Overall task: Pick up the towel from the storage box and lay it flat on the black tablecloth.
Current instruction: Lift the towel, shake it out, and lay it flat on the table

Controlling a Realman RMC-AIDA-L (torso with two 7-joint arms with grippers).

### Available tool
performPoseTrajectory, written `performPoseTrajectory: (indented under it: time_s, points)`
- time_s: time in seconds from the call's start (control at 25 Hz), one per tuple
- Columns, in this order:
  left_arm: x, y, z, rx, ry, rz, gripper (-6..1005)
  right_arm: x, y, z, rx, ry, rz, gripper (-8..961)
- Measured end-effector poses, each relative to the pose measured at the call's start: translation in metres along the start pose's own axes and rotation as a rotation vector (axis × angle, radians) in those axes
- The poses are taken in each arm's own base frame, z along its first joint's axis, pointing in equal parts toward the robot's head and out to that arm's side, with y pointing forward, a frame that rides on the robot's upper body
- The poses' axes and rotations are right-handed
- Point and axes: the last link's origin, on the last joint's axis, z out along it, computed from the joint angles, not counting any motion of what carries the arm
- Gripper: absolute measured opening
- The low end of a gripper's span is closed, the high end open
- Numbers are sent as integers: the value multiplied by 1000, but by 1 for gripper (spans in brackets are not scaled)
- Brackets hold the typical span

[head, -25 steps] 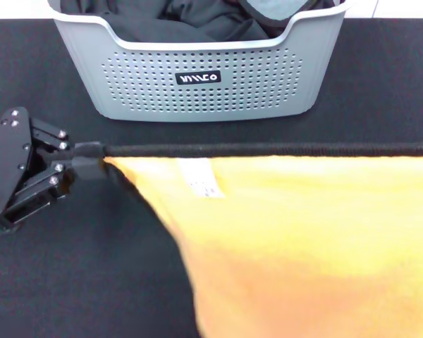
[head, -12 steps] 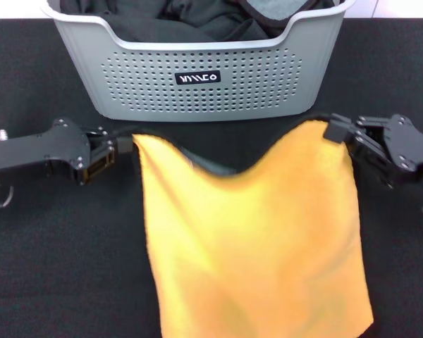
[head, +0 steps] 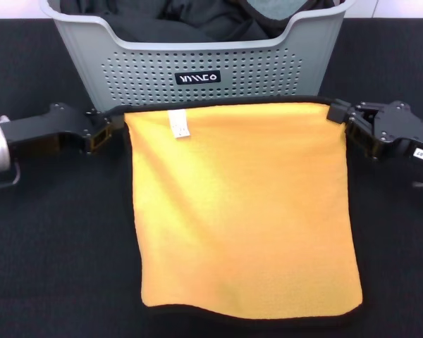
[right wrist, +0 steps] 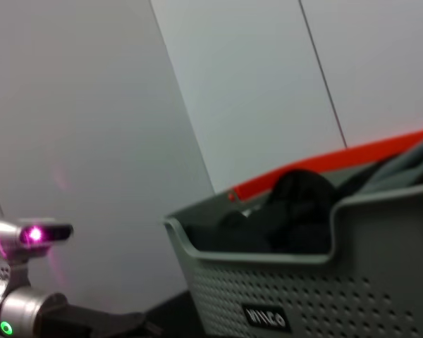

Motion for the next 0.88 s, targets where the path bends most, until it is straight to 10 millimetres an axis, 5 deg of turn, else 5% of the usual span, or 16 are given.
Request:
performPoseTrajectory:
  time_s: [0.36,0.88]
  points:
    - [-1,5,24,1,-55,14,27,3,-10,10,48,63,-23,22]
    - [4,2,25,15,-34,13,30,1,-12,13,55,63,-37,22]
